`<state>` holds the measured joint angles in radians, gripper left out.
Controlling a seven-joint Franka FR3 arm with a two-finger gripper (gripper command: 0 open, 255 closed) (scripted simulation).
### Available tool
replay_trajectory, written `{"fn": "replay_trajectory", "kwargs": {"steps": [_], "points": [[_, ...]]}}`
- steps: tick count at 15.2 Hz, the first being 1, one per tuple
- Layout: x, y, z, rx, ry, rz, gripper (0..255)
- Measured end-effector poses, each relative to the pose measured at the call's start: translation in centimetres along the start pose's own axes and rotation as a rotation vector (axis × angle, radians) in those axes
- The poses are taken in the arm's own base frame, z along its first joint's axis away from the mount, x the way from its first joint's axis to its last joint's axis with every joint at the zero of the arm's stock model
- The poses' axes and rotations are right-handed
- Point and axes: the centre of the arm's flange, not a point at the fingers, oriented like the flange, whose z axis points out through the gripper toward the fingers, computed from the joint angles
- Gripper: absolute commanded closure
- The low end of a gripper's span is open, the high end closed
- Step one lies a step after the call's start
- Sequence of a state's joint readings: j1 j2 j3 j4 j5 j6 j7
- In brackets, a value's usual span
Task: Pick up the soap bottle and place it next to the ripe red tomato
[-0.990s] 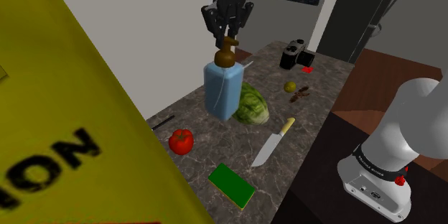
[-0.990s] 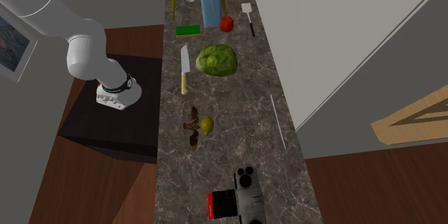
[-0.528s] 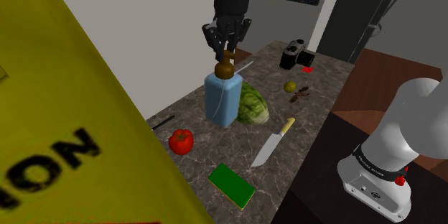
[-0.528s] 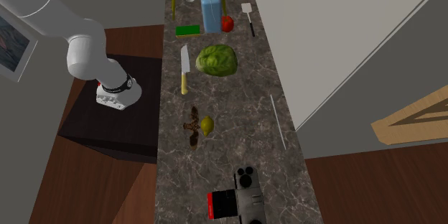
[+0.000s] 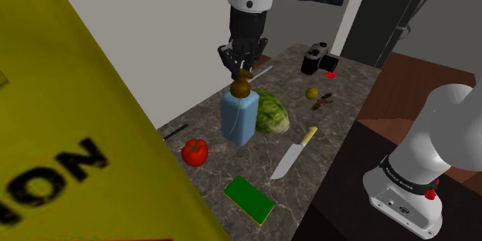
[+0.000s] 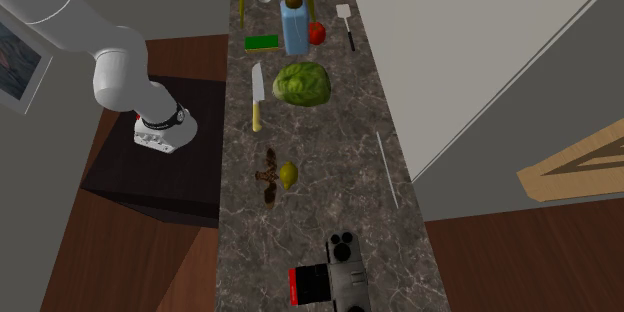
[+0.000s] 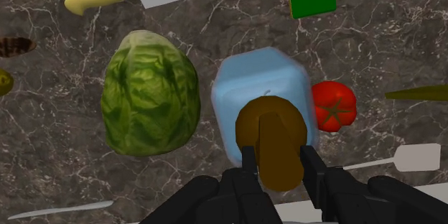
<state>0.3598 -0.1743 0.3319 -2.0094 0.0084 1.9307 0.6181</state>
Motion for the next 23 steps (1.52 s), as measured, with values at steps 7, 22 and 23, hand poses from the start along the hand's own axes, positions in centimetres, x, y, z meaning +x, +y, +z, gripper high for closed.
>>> {"fn": "replay_trajectory", "kwargs": {"steps": [7,22,23], "points": [[-0.4,0.2,3.6,0.0,0.0,0.0,255],[-0.9,0.1,7.9,0.0,0.0,0.0,0],[-0.9,0.1,7.9,0.0,0.001,0.0,0]]}}
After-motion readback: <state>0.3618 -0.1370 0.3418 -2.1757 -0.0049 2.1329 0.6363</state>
